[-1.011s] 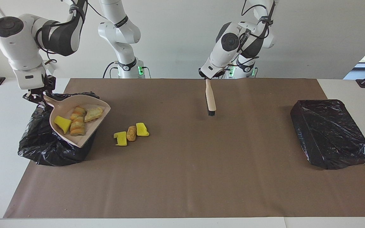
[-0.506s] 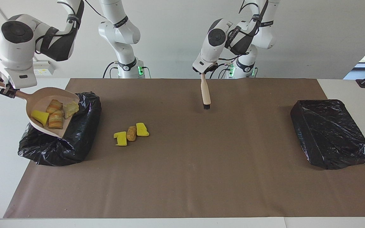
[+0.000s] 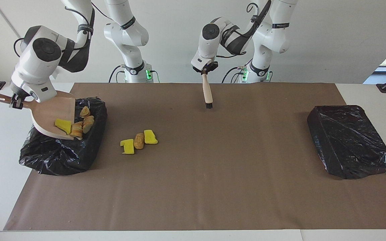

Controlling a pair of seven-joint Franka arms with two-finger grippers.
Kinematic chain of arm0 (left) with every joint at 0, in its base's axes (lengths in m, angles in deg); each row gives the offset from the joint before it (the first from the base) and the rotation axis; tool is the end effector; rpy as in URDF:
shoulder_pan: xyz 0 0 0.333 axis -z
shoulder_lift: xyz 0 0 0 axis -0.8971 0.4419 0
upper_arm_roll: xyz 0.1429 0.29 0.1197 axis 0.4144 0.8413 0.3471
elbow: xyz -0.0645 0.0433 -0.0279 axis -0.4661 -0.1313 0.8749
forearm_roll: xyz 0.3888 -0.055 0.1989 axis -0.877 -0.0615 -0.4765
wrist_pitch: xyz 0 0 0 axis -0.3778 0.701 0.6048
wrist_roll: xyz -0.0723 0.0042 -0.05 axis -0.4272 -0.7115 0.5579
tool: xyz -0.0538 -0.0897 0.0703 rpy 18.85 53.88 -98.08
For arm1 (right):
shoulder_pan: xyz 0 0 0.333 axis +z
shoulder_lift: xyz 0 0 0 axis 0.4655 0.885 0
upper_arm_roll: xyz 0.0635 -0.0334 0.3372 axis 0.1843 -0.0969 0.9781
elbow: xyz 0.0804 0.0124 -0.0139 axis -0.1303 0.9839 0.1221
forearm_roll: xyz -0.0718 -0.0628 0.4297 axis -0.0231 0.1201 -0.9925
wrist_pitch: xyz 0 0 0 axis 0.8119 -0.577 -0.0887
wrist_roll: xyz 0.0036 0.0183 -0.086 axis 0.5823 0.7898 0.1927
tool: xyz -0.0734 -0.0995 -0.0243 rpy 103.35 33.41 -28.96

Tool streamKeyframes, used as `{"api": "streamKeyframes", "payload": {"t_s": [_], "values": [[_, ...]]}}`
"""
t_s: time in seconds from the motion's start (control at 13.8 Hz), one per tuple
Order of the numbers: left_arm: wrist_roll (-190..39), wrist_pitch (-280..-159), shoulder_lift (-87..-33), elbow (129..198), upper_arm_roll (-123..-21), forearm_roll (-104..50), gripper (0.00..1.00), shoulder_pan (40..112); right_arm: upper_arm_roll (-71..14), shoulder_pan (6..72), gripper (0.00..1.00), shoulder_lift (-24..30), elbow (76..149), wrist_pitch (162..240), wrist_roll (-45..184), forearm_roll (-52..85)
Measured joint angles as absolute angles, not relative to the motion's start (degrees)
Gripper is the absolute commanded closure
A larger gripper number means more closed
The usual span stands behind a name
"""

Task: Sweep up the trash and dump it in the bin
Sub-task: 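Tip the dustpan into the bag while the left gripper sets down the brush, then bring the empty dustpan back to the mat center with the right gripper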

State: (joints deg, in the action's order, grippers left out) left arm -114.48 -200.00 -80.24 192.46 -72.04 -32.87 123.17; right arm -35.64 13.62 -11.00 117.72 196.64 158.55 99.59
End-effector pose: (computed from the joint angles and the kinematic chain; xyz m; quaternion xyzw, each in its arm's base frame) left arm 0.2025 -0.4380 0.3548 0.9878 0.0227 -0.1540 0.0079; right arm 0.5963 -0.2143 0.5210 0.5604 0.7165 -0.3266 0.2568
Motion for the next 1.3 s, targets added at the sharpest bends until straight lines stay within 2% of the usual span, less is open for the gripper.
{"api": "streamKeyframes", "payload": {"t_s": [0.36,0.43,0.58,0.65,0.72,0.94,1.08,1.3], "values": [[-115.65,-204.71,-75.65,192.59,-72.03,-32.86,1.0,125.66,-35.79,13.55,1.0,-15.08,117.45,194.17,158.55,101.44],[-115.53,-204.93,-74.6,192.54,-72.03,-32.86,0.87,125.72,-35.8,13.53,1.0,-16.08,117.48,193.56,158.39,101.44],[-115.4,-204.97,-74.05,192.26,-71.98,-32.86,0.5,125.72,-35.79,13.69,1.0,-17.4,118.54,193.11,155.19,103.52],[-115.23,-204.96,-74.05,192.23,-71.89,-32.86,0.09,125.72,-35.77,14.25,1.0,-18.39,120.31,193.11,152.34,105.57],[-114.84,-204.99,-74.06,192.07,-71.69,-32.86,0.0,125.66,-35.74,15.29,1.0,-19.4,122.35,193.03,149.77,106.9],[-112.04,-204.98,-74.14,190.36,-70.53,-32.9,0.0,123.66,-35.65,18.19,1.0,-20.72,126.58,191.83,144.09,109.09],[-108.97,-204.48,-74.22,188.01,-70.19,-34.0,0.0,119.62,-35.64,19.47,1.0,-20.72,127.2,191.15,143.24,109.81],[-103.33,-201.58,-74.4,182.34,-69.81,-43.58,0.0,111.47,-35.6,21.62,1.0,-20.94,129.09,189.25,140.33,110.25]]}}
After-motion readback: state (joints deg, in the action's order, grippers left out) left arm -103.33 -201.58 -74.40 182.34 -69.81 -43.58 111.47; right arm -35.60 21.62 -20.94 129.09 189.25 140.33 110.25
